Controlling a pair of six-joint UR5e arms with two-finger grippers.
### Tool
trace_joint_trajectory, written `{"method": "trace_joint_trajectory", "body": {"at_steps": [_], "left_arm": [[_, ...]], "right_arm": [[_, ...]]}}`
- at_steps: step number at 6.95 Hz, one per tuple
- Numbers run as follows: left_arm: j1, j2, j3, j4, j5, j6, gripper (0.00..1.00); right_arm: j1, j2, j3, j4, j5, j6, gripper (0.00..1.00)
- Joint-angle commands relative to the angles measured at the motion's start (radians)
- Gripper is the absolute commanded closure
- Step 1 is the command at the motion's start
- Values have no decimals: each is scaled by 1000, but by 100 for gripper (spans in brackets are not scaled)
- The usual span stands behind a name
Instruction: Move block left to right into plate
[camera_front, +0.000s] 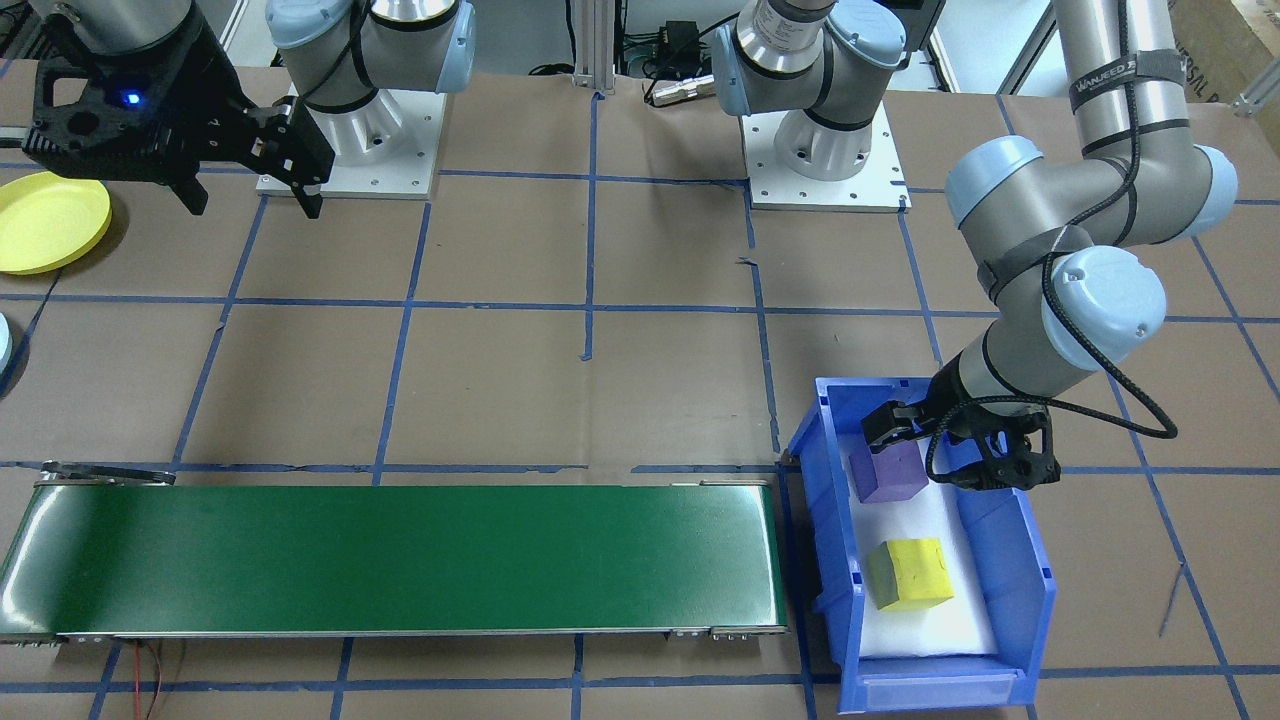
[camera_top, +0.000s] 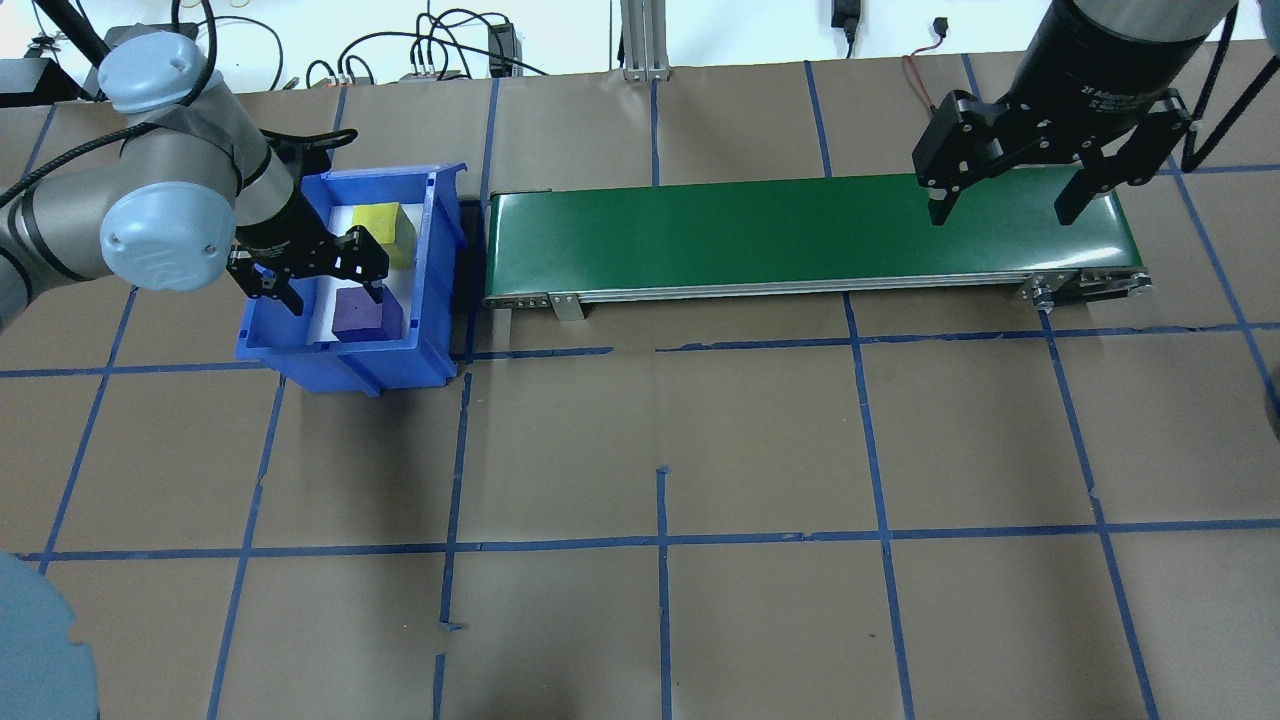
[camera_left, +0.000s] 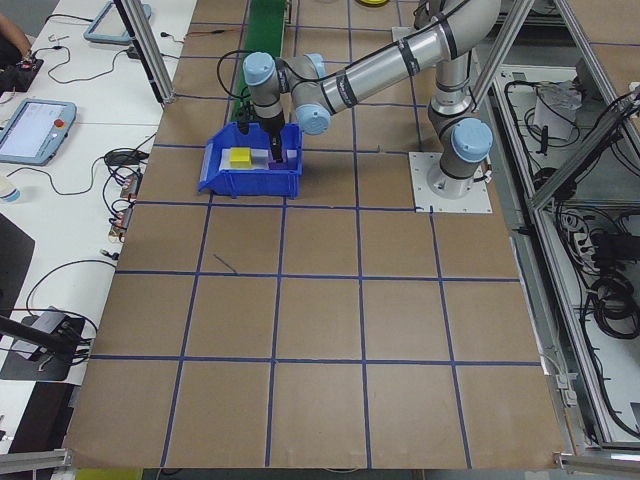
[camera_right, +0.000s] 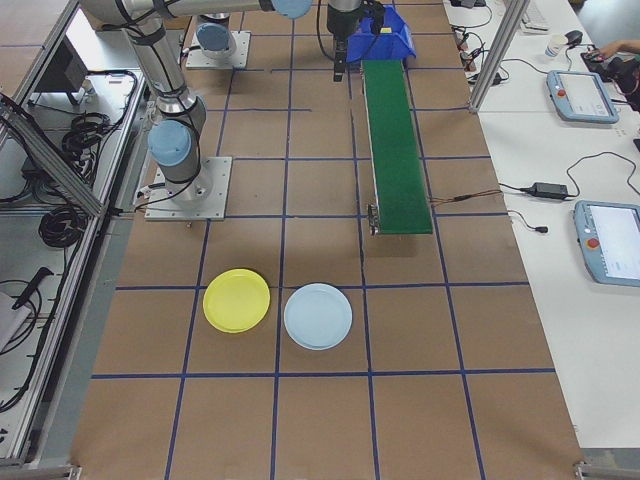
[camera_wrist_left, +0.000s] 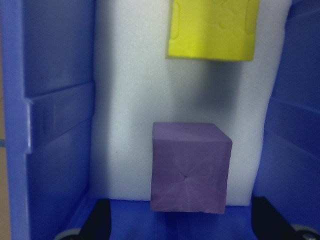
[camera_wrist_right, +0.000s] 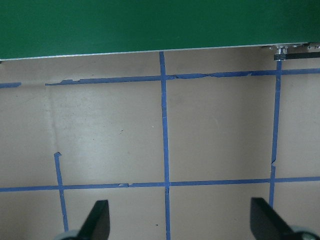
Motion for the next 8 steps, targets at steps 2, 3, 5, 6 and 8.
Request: {"method": "trace_joint_trajectory", "body": {"at_steps": [2, 3, 5, 6, 8], "left_arm": [[0, -56, -8, 10, 0, 13, 0], [0, -68, -10, 25, 0, 12, 0], [1, -93, -15, 74, 0, 34, 47], [1, -76, 4, 77, 1, 66, 71], [-21, 56, 40, 73, 1, 64, 72]], "right_arm": [[0, 0, 1, 0, 0, 0, 0], [0, 0, 0, -2, 0, 0, 0], [0, 0, 0, 0, 0, 0, 0], [0, 0, 1, -2, 0, 0, 0], [0, 0, 1, -2, 0, 0, 0]]}}
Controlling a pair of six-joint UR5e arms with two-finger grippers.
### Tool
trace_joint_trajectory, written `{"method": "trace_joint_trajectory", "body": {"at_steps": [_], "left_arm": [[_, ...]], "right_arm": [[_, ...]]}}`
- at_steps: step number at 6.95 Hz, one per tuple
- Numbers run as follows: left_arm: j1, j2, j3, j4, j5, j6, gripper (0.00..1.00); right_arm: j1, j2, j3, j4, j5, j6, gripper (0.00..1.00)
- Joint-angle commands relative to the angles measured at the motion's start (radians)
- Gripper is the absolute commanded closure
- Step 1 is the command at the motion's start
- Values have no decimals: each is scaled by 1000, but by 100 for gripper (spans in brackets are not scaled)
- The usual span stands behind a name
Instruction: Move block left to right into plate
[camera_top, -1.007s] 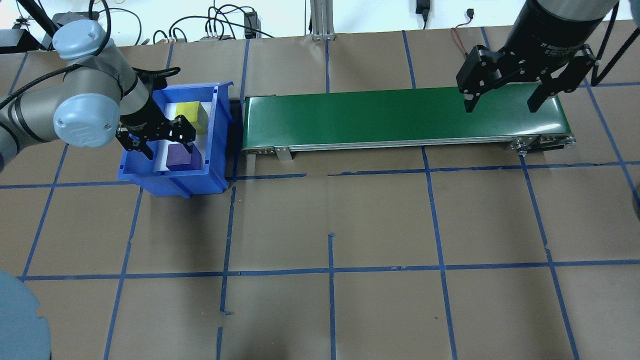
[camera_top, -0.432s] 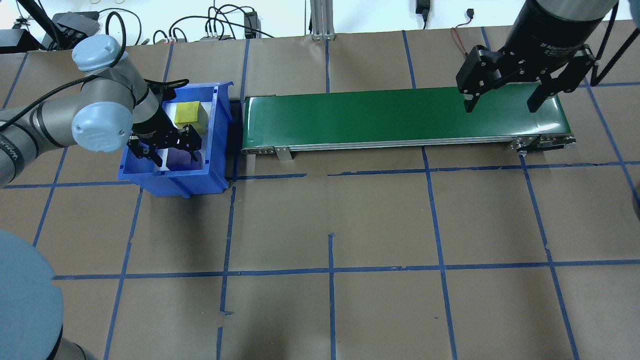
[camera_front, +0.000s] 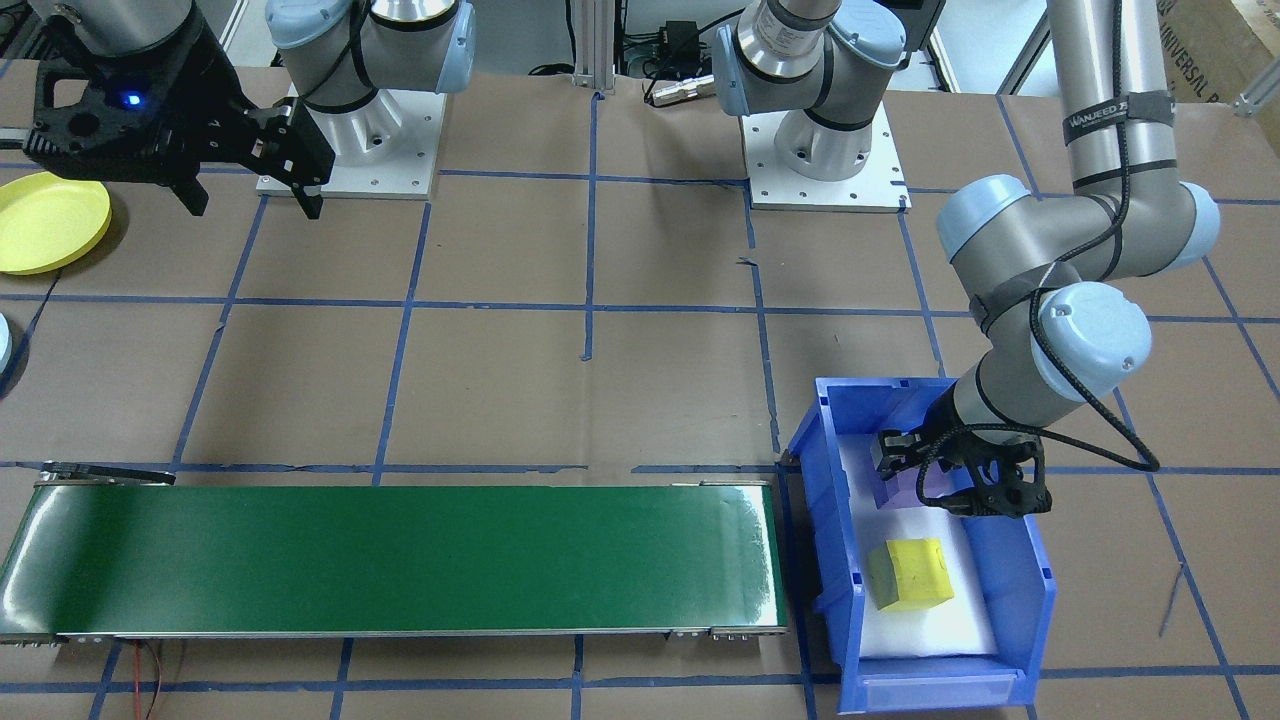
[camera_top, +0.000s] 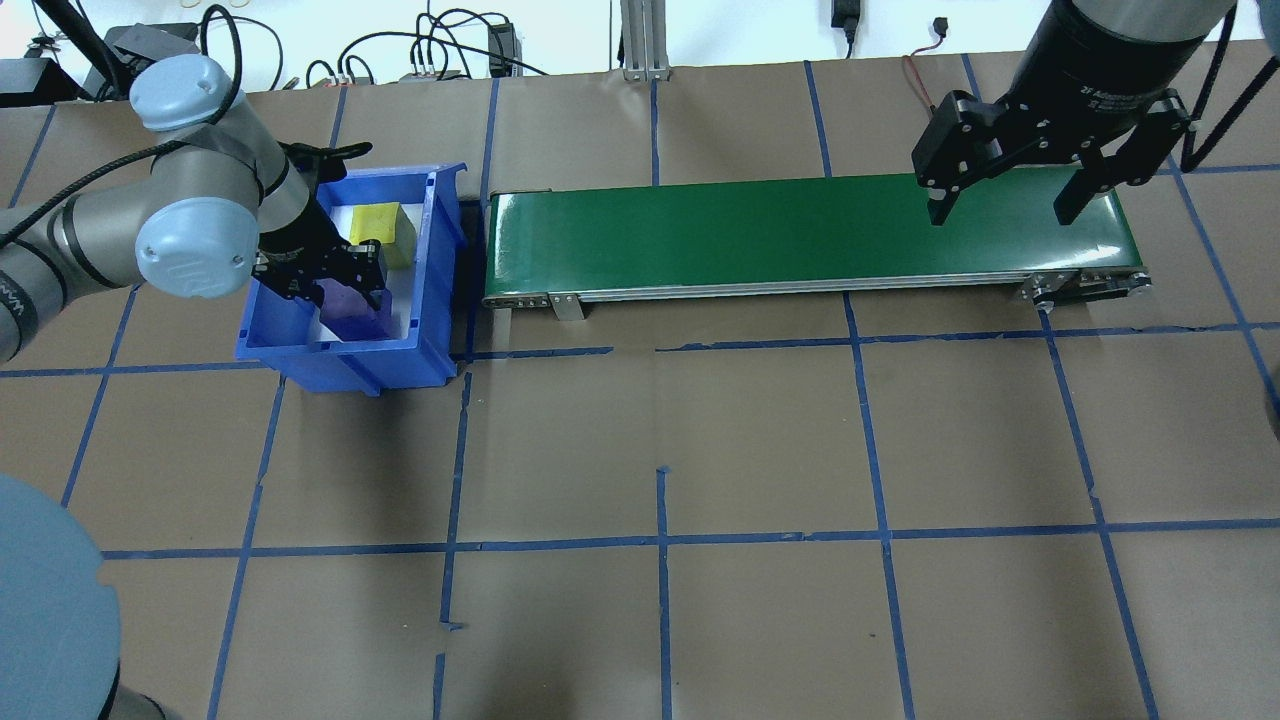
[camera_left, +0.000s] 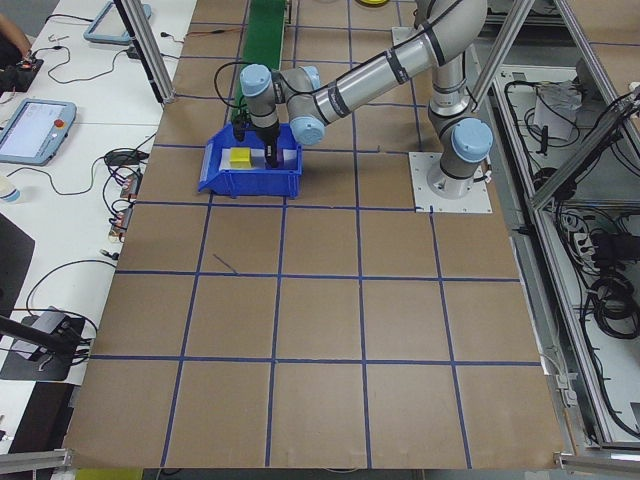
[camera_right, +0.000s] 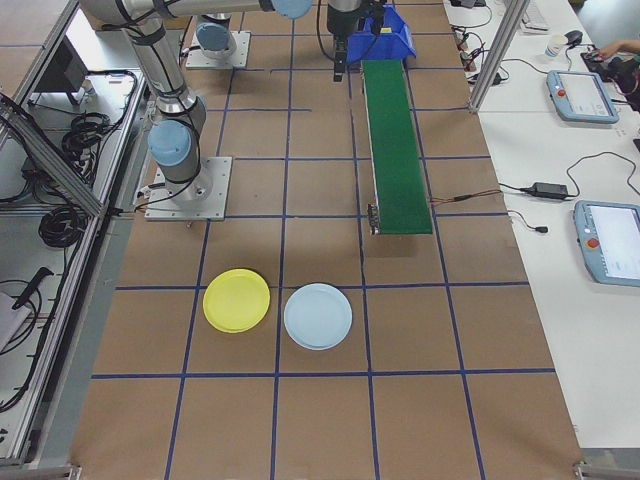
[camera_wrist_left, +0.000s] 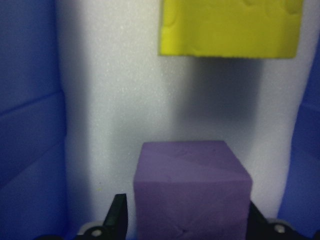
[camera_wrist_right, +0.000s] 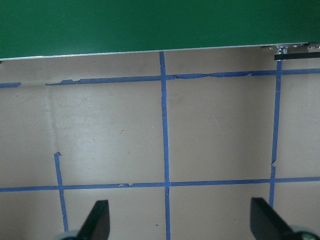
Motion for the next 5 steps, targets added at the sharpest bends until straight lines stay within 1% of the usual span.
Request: {"method": "trace_joint_trajectory", "body": {"at_steps": [1, 2, 3, 4, 5], "left_arm": [[-49, 206, 71, -94, 3, 1, 71], [-95, 276, 117, -187, 3, -38, 71], [-158, 279, 156, -201, -3, -138, 68], [-233, 260, 155, -187, -4, -242, 68], [-285, 191, 155, -149, -3, -322, 68]], "right_arm": [[0, 0, 0, 0, 0, 0, 0], [0, 0, 0, 0, 0, 0, 0], [0, 0, 0, 0, 0, 0, 0], [-2, 0, 0, 0, 0, 0, 0], [-2, 0, 0, 0, 0, -3, 0]]}}
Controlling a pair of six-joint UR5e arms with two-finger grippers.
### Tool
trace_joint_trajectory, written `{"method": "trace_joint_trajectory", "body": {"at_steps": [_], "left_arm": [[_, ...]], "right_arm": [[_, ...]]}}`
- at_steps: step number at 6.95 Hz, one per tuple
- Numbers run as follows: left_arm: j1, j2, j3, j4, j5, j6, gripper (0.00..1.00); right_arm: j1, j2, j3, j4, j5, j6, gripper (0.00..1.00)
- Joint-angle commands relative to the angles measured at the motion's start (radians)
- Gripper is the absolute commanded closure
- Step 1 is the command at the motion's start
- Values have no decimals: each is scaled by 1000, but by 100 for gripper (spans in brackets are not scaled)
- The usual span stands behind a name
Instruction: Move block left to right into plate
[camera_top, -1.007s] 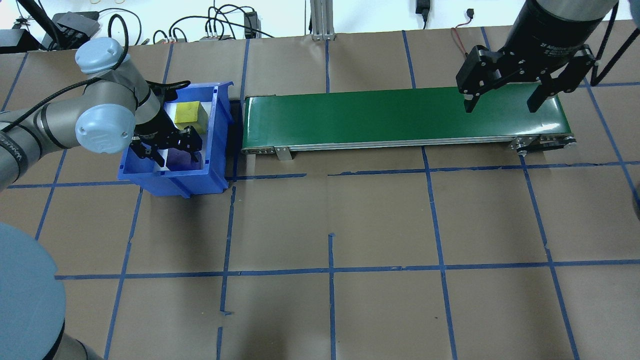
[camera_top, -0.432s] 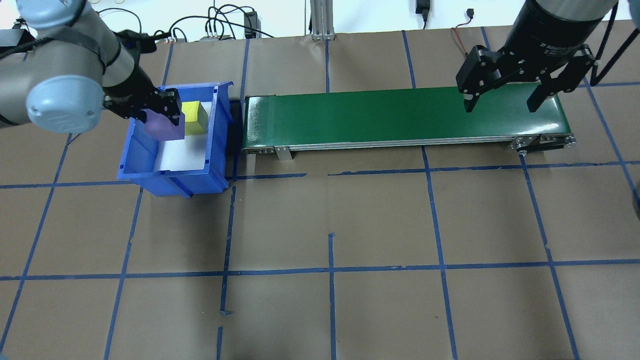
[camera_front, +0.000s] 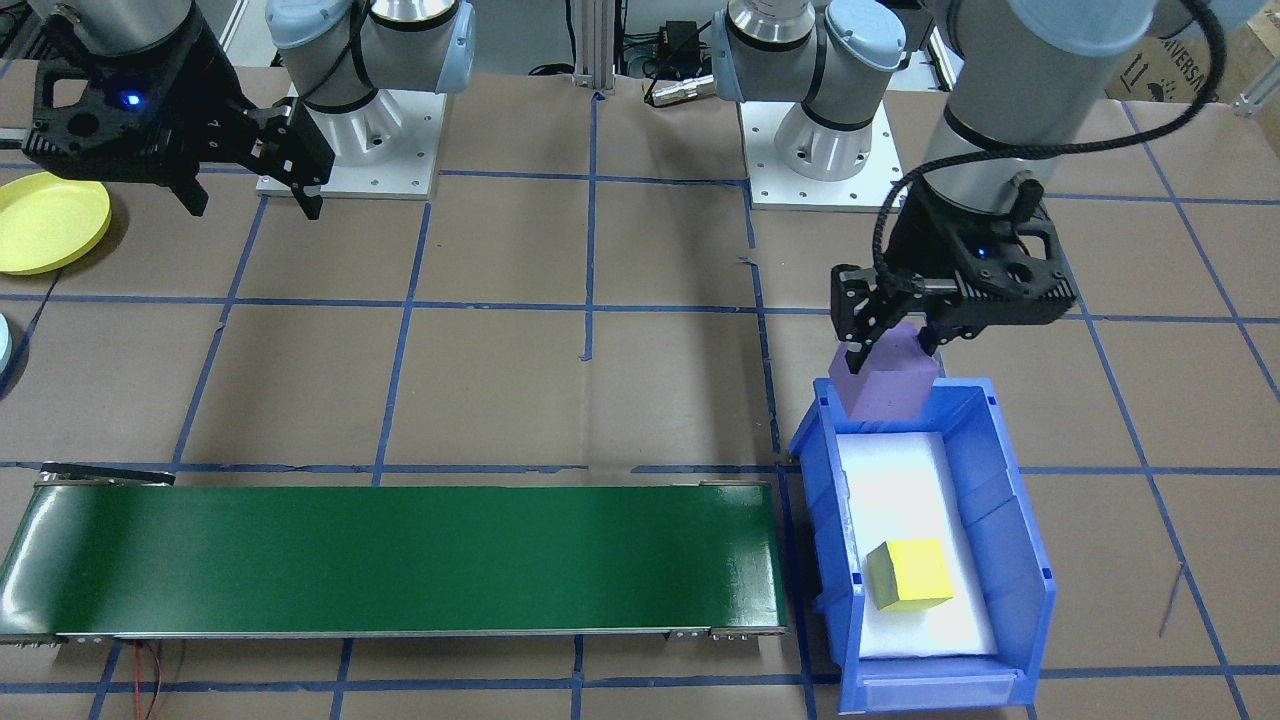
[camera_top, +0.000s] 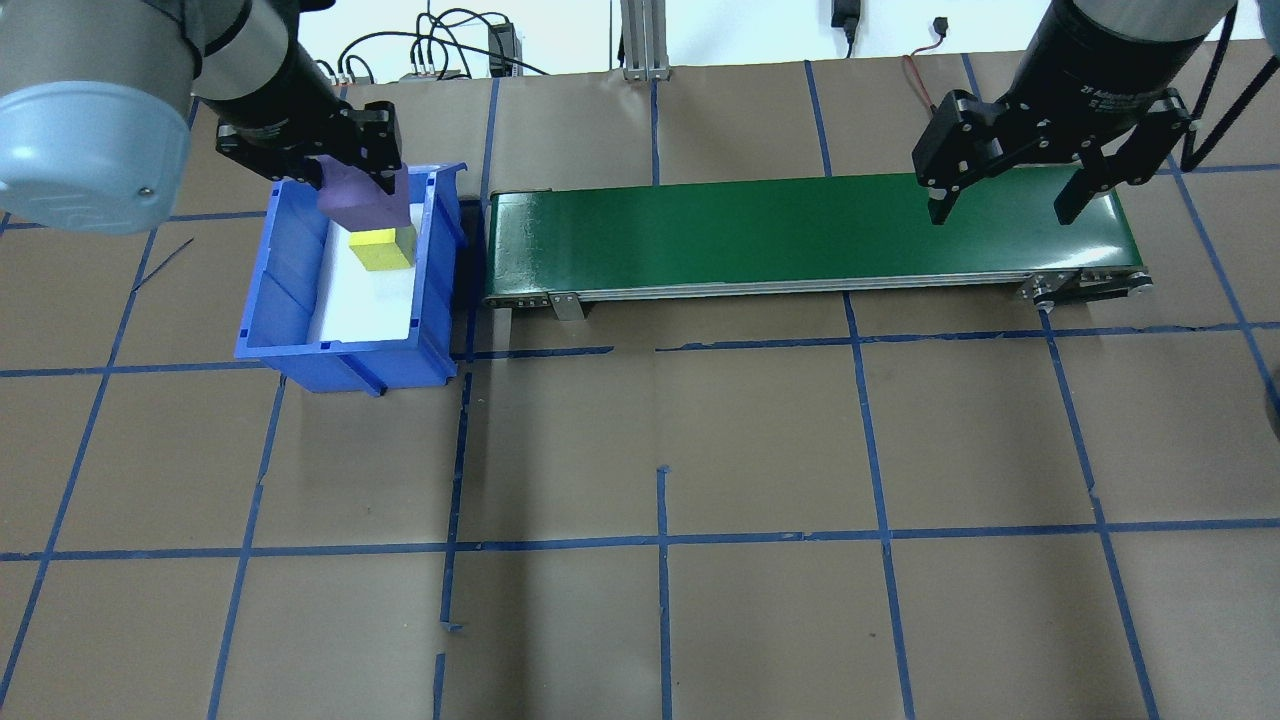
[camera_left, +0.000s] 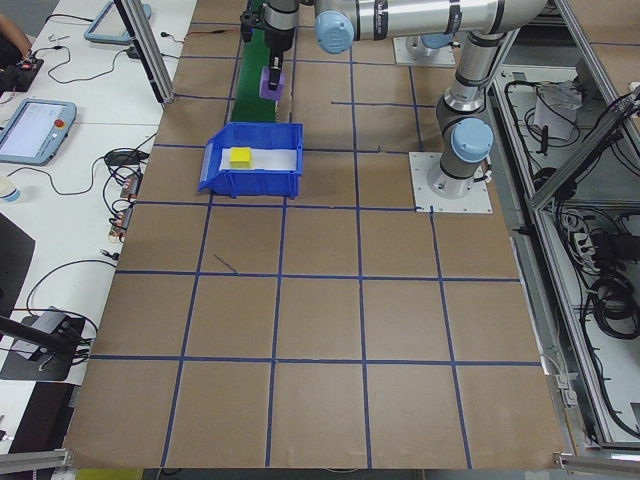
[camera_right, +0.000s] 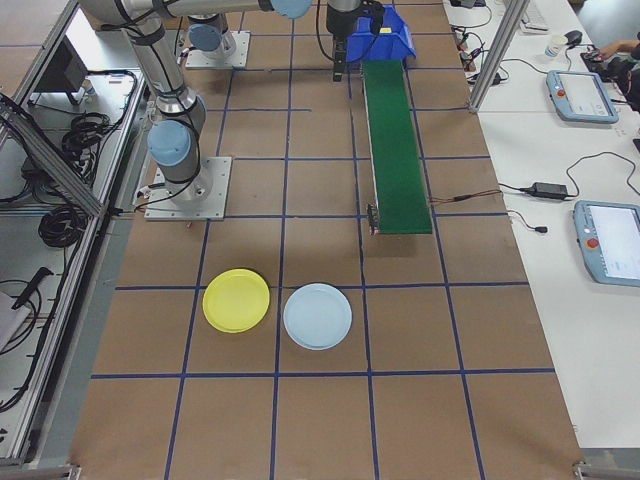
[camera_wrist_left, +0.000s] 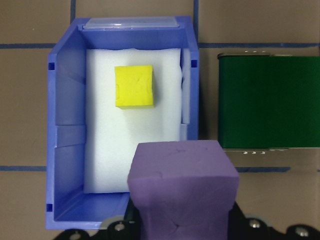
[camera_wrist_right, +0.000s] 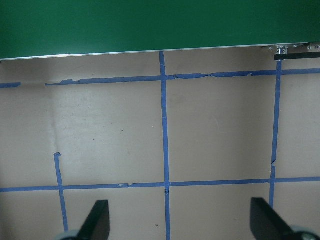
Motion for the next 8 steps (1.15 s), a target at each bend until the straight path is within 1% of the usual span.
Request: {"method": "trace_joint_trajectory", "body": {"at_steps": [1, 2, 3, 4, 5, 6, 7, 8], "left_arm": [[-106, -143, 2, 127, -1, -132, 68], [-154, -226, 2, 209, -2, -196, 68], [-171, -295, 4, 246, 0, -221, 68], [-171, -351, 4, 331, -3, -223, 60], [-171, -370, 4, 338, -2, -222, 27], [-171, -374, 7, 340, 2, -220, 13], [-171, -373, 22, 343, 5, -217, 2], [-171, -358, 42, 343, 11, -211, 0]], "right_arm": [[-1, 0, -2, 0, -2, -2, 0], [-1, 0, -2, 1, -2, -4, 0], [-1, 0, -2, 0, -2, -5, 0], [-1, 0, -2, 0, -2, -5, 0], [-1, 0, -2, 0, -2, -5, 0], [-1, 0, -2, 0, -2, -5, 0], [-1, 0, -2, 0, -2, -5, 0], [-2, 0, -2, 0, -2, -5, 0]]}}
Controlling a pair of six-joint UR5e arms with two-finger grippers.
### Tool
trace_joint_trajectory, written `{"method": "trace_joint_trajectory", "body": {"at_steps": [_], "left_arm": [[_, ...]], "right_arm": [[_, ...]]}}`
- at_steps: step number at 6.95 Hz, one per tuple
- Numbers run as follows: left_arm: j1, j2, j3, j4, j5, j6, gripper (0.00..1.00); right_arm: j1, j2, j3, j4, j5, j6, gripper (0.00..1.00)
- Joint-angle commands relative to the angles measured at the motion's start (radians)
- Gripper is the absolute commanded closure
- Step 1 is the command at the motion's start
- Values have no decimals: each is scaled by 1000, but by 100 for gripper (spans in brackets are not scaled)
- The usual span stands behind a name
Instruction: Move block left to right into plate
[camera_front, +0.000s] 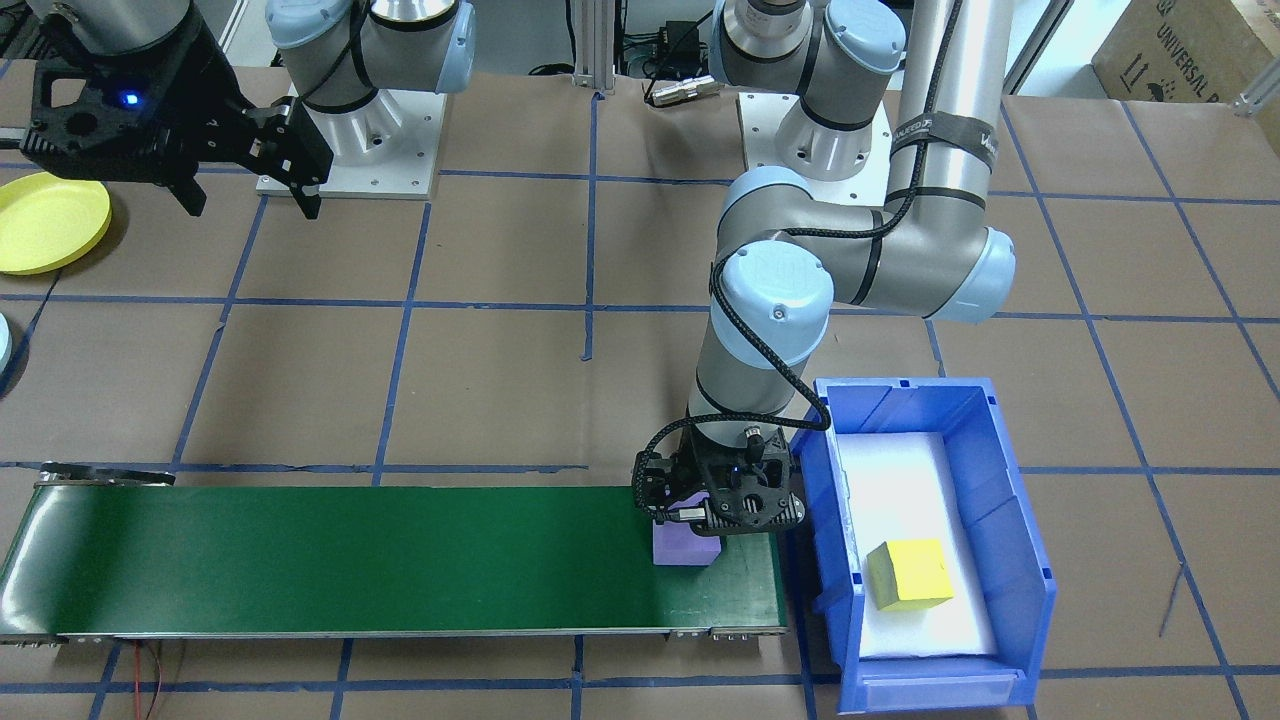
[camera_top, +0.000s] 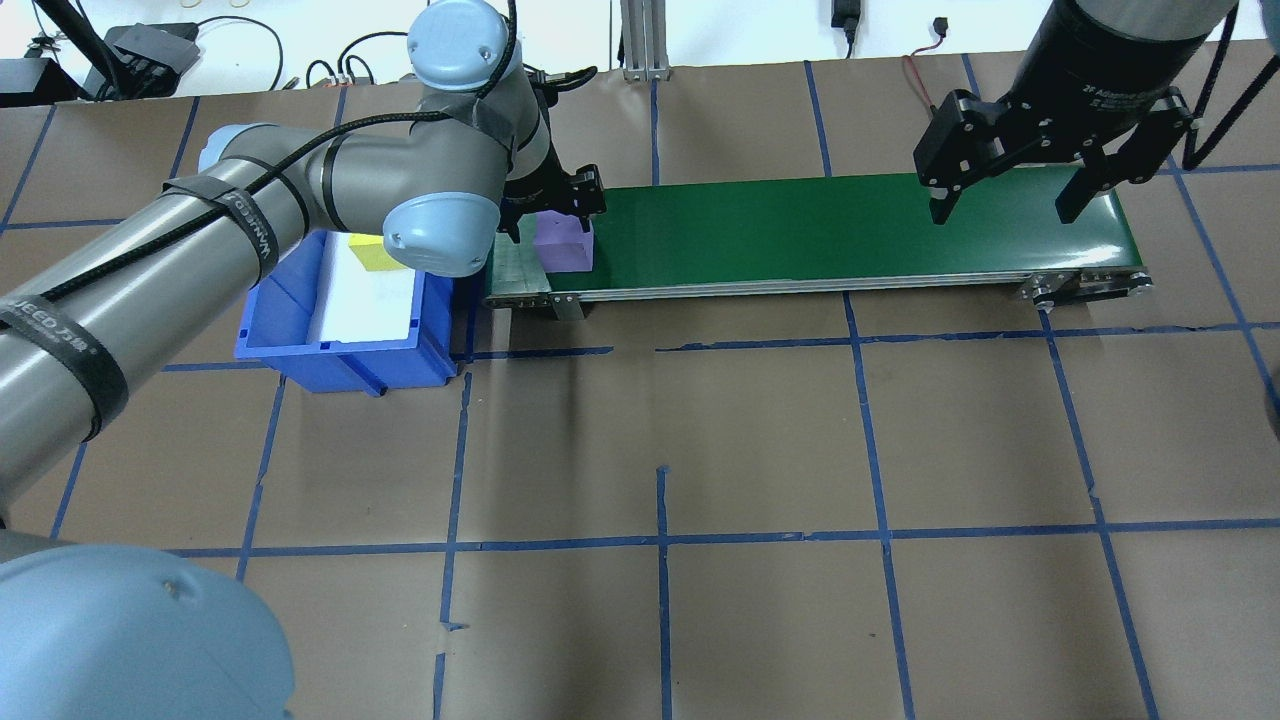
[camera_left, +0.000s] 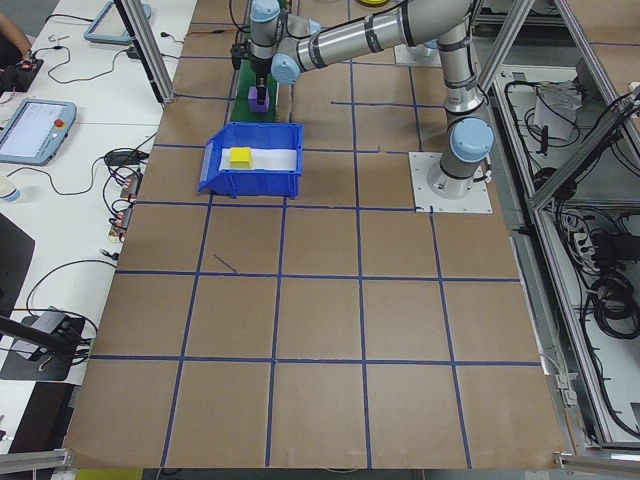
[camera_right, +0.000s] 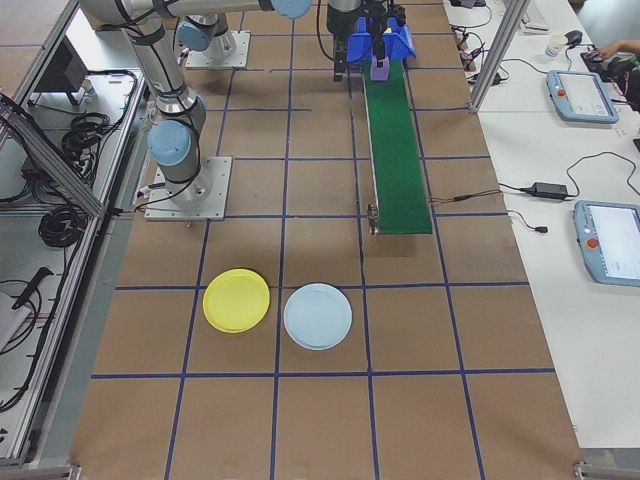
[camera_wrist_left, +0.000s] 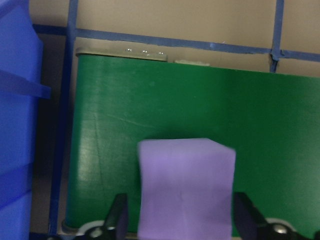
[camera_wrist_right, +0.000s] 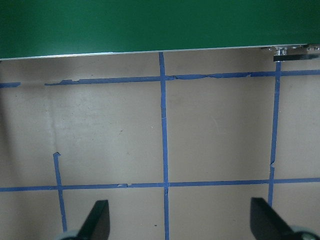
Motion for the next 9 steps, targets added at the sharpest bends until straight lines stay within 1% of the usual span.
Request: {"method": "trace_joint_trajectory", "body": {"at_steps": [1, 3, 4, 5, 6, 7, 9], "left_arm": [[7, 39, 46, -5, 10, 9, 0], [99, 108, 52, -79, 10, 64, 0], [178, 109, 50, -79, 9, 181, 0], [257, 109, 40, -81, 7, 235, 0], [308, 103, 34, -81, 9, 262, 0], [323, 82, 28, -74, 13, 285, 0], [336, -4, 18, -65, 26, 327, 0]], "right_arm": [[-1, 0, 0, -3, -2, 0, 0], [-4, 0, 2, -5, 1, -9, 0], [-4, 0, 2, -2, 14, -11, 0], [-6, -1, 8, 0, 12, -12, 0], [-7, 0, 14, -5, 14, -11, 0], [-9, 2, 17, -9, 12, -11, 0], [-4, -1, 17, -9, 3, -11, 0]]}}
